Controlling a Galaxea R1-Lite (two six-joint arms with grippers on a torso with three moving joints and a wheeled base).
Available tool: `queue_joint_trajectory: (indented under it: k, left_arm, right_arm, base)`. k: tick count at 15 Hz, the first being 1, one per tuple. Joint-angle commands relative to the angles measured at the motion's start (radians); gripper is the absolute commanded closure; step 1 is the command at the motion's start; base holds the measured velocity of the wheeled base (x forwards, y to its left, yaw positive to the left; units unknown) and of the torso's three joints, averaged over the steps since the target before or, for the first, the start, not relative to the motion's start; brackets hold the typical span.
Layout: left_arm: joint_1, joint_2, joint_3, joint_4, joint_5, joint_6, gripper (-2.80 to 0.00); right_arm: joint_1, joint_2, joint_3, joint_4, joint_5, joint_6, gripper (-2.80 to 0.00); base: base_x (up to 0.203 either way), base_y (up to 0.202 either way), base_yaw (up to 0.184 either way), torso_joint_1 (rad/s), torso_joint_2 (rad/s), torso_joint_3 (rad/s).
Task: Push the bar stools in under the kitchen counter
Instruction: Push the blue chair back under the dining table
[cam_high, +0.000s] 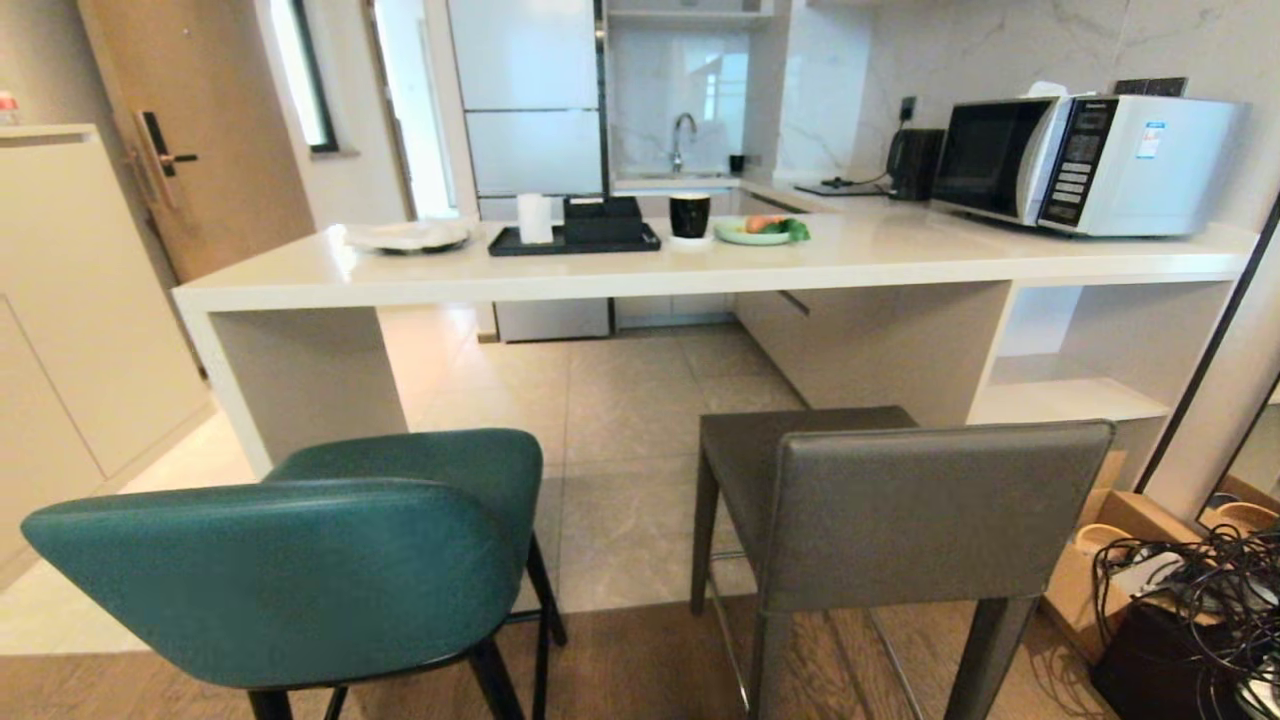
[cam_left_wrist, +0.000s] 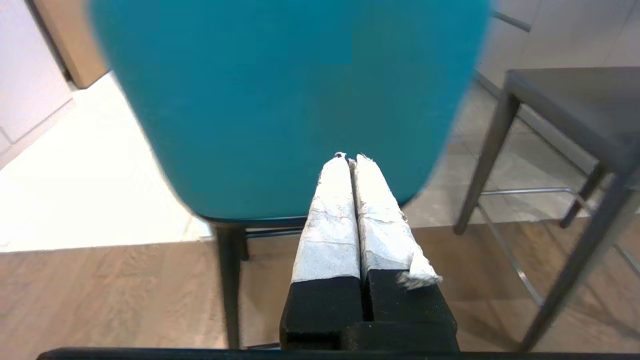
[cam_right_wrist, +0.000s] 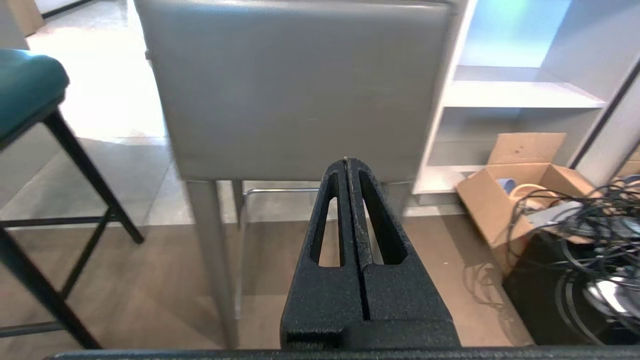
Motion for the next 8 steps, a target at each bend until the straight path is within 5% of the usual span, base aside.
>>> queue_joint_trajectory:
  k: [1, 8]
  left_arm:
    - [0.000, 0.000, 0.000, 0.000, 0.000, 0.000, 0.00]
    - [0.000, 0.000, 0.000, 0.000, 0.000, 0.000, 0.00]
  right_arm:
    - [0.000, 0.001, 0.001, 0.000, 0.003, -0.006, 0.00]
    - [-0.001, 0.001, 0.002, 0.005, 0.017, -0.046, 0.00]
  base:
    - [0.000, 0.197, 0.001, 0.011, 0.00, 0.005]
    - [0.000, 0.197, -0.001, 0.001, 0.00, 0.003]
